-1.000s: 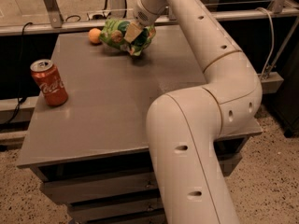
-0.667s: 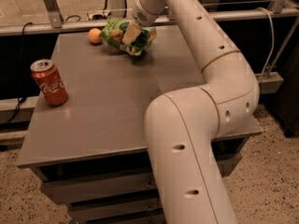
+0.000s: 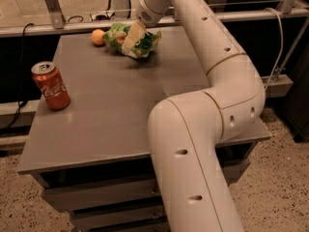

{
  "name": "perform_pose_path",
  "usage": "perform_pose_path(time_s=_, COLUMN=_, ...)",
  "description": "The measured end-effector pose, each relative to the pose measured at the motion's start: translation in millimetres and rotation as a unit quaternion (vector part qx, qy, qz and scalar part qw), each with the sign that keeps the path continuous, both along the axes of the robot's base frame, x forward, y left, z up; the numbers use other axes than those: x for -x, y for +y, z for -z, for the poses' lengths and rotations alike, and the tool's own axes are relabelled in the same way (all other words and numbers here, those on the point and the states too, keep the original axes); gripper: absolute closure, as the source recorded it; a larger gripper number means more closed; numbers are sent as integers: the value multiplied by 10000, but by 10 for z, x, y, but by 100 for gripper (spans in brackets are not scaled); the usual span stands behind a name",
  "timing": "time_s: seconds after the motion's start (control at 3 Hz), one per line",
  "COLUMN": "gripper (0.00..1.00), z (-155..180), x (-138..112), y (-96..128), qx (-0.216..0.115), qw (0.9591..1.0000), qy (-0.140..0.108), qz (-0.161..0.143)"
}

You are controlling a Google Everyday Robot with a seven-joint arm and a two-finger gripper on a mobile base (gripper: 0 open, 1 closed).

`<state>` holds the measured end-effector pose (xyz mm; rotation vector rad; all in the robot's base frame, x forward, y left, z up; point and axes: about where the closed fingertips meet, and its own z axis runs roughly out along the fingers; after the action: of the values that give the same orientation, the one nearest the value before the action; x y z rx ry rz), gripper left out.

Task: Move green rice chip bag near orange

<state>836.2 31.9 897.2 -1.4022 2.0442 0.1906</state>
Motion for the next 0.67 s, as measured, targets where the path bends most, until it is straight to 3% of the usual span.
perform_pose_path(time_s=0.33, gripper=0, z=-151, x=24, y=-82, qx=-101, qw=9999, qy=-110, qz=-4)
perform_pose_path(time_s=0.67, gripper=0, z=-479, x=194, y=-413, qx=-509, qw=9985, qy=-216, qz=-11)
